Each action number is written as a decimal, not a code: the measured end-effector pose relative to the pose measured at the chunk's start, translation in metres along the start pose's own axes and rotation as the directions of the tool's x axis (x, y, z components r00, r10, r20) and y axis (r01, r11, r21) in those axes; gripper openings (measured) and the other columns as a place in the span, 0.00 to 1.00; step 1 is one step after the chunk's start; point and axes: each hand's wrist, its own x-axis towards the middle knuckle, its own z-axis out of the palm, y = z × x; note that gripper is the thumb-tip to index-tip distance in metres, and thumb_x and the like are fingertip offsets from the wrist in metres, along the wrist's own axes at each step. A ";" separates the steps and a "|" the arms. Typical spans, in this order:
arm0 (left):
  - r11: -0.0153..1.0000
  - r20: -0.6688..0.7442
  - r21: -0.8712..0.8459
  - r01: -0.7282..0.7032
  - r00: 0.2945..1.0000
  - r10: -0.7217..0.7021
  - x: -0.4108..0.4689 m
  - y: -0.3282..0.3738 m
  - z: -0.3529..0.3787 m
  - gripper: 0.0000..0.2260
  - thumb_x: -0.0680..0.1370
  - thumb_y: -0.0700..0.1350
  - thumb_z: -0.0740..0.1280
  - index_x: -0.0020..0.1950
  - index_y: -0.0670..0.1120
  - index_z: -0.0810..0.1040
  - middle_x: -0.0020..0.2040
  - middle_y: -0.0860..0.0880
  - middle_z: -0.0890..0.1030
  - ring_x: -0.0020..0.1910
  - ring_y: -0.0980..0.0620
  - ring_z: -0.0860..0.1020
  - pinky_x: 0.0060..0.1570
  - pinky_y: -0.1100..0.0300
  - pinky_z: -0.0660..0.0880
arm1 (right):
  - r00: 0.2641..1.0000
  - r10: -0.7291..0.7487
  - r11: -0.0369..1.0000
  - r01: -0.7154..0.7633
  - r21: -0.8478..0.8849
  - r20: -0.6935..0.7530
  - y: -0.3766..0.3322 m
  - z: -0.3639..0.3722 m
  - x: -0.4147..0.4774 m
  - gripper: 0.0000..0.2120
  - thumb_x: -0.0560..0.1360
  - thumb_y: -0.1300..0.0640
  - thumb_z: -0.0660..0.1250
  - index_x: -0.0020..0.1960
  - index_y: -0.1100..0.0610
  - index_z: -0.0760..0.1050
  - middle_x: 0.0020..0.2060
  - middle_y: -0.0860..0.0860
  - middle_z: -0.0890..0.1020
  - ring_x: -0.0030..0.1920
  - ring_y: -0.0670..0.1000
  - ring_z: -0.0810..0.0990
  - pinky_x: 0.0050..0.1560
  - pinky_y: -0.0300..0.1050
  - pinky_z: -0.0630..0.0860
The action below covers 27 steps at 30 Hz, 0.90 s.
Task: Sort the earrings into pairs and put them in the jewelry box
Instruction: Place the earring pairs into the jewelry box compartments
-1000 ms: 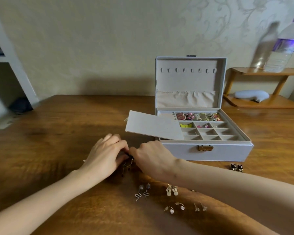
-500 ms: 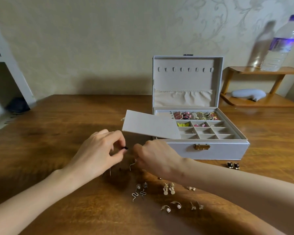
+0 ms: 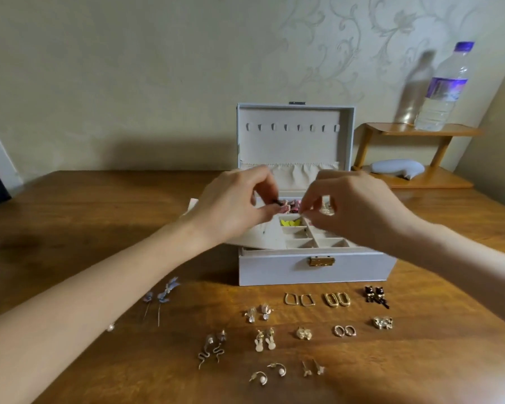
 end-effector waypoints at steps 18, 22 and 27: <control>0.937 0.256 0.329 -0.121 0.966 0.034 0.035 -0.029 0.068 0.09 0.73 0.55 0.68 0.48 0.52 0.77 0.58 0.54 0.71 0.61 0.54 0.63 0.58 0.59 0.58 | 0.992 0.114 0.955 -0.122 0.269 0.047 0.069 0.020 0.003 0.02 0.70 0.57 0.72 0.42 0.51 0.81 0.42 0.44 0.78 0.37 0.44 0.77 0.39 0.45 0.77; 0.938 0.275 0.330 -0.108 0.961 0.014 0.033 -0.029 0.060 0.12 0.74 0.57 0.66 0.52 0.53 0.77 0.58 0.56 0.69 0.62 0.56 0.61 0.55 0.61 0.56 | 0.997 0.045 0.953 -0.062 0.297 0.065 0.061 0.036 0.014 0.02 0.70 0.57 0.72 0.41 0.50 0.82 0.44 0.46 0.79 0.40 0.47 0.78 0.43 0.49 0.77; 0.967 0.087 0.245 -0.075 0.995 0.055 0.004 -0.025 0.020 0.07 0.73 0.56 0.63 0.48 0.56 0.75 0.53 0.59 0.72 0.56 0.58 0.66 0.56 0.60 0.62 | 0.995 -0.067 0.964 0.046 0.262 0.073 0.051 0.050 0.025 0.03 0.71 0.55 0.71 0.44 0.52 0.82 0.46 0.46 0.78 0.42 0.44 0.74 0.42 0.39 0.72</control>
